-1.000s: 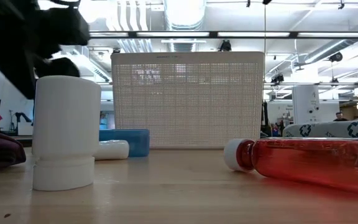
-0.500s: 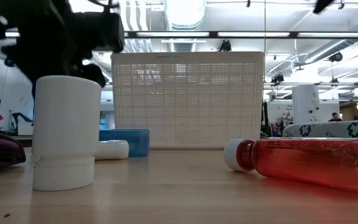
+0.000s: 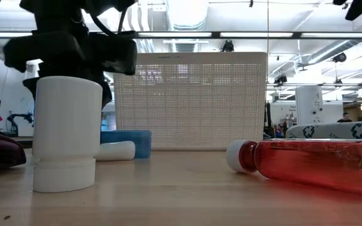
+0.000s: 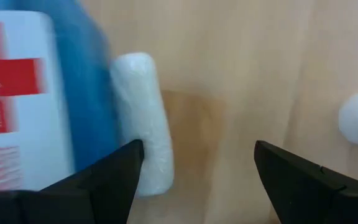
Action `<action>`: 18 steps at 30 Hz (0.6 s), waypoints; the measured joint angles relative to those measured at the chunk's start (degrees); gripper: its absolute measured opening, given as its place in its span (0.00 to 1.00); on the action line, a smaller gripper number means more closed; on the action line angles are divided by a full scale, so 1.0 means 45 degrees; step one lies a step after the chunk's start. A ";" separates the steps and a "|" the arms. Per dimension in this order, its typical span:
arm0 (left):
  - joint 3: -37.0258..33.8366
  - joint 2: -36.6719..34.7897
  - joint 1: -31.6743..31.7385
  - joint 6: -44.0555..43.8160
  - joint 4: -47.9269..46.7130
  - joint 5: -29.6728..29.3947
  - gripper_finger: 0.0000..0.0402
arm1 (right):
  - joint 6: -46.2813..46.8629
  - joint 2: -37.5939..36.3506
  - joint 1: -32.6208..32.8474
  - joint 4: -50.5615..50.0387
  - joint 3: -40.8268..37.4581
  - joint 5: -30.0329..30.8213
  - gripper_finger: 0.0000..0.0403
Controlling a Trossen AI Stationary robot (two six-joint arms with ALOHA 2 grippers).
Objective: Pick & place medical supplies in basket/bin
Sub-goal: Put the white rolled gauze into the white bin
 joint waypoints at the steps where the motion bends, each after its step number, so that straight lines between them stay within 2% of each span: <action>1: 0.0110 -0.0109 0.0003 -0.0003 -0.0258 -0.0226 0.73 | -0.0001 0.0000 -0.0009 0.0003 0.0000 0.0062 0.82; 5: 0.0326 -0.0413 0.0006 0.0078 -0.0848 -0.0832 0.73 | 0.0008 -0.0010 -0.0008 0.0000 0.0000 0.0102 0.82; 10: 0.0047 -0.0393 0.0012 0.0065 -0.0878 -0.0893 0.73 | 0.0299 -0.0010 -0.0024 -0.0002 0.0000 0.0430 0.82; 18: -0.0408 -0.0393 0.0089 0.0056 0.0368 -0.0804 0.73 | 0.0713 -0.0010 -0.0017 0.0003 0.0000 0.0430 0.82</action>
